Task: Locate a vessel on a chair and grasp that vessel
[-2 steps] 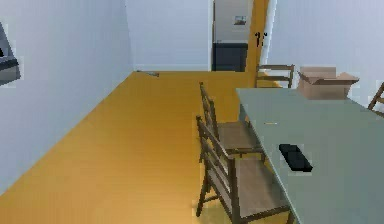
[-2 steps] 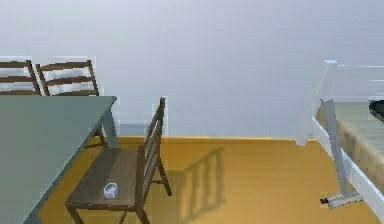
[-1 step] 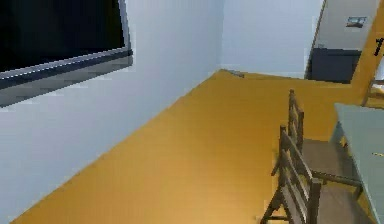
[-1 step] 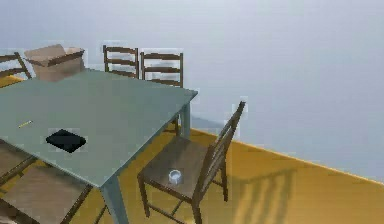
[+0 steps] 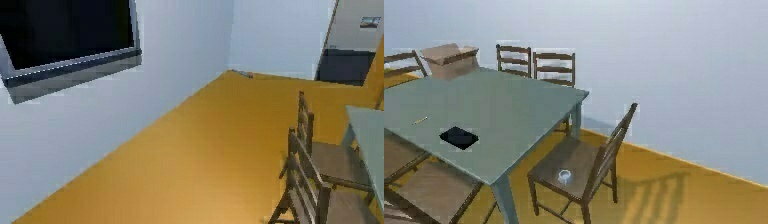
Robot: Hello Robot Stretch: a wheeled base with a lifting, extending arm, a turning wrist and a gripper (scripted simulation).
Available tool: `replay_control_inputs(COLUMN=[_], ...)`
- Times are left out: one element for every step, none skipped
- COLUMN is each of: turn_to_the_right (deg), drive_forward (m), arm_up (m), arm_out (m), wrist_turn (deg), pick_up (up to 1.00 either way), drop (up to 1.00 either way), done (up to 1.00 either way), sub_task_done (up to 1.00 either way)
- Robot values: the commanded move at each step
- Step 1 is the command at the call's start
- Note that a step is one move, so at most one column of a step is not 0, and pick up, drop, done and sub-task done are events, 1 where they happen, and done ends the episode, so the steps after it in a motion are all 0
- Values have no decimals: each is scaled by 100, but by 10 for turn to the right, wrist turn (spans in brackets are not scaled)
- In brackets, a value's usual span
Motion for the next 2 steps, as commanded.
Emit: replay_control_inputs(turn_to_the_right=[450,450], drive_forward=[0,0], arm_up=[0,0], arm_out=[0,0], wrist_turn=[0,0], pick_up=[0,0], drop=[0,0], done=[0,0], sub_task_done=[0,0])
